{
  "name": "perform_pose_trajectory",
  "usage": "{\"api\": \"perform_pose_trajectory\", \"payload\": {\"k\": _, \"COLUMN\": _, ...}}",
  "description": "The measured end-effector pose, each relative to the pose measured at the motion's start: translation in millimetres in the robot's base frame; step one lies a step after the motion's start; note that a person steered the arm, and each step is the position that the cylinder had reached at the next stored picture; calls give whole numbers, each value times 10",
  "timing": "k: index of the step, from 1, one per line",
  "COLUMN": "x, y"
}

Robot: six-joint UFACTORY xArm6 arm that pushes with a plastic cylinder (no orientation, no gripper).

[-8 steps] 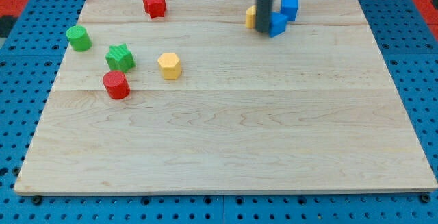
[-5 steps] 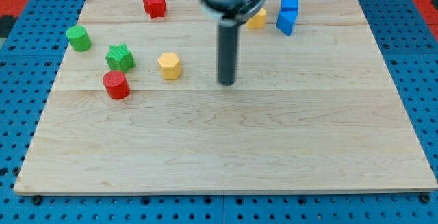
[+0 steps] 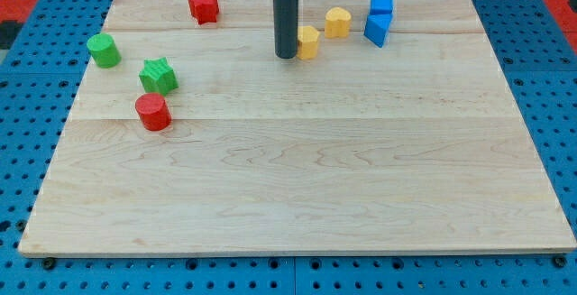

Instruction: Push the yellow hexagon into the blue triangle

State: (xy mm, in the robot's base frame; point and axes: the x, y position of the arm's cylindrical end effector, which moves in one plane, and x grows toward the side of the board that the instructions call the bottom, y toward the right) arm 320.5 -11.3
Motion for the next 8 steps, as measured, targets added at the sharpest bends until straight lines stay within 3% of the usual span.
{"api": "perform_pose_trajectory", "payload": {"k": 1, "x": -115, "y": -17}}
{"api": "perform_pose_trajectory", "payload": {"k": 2, "x": -186, "y": 561}}
{"api": "perform_pose_trajectory", "payload": {"k": 3, "x": -162, "y": 429}}
{"api": "perform_pose_trajectory", "payload": {"k": 4, "x": -252, "y": 840}}
{"api": "perform_pose_trajectory", "payload": {"k": 5, "x": -253, "y": 87}}
{"api": "perform_pose_trajectory", "payload": {"k": 6, "x": -268, "y": -301}}
{"api": "perform_pose_trajectory", "payload": {"k": 8, "x": -1267, "y": 273}}
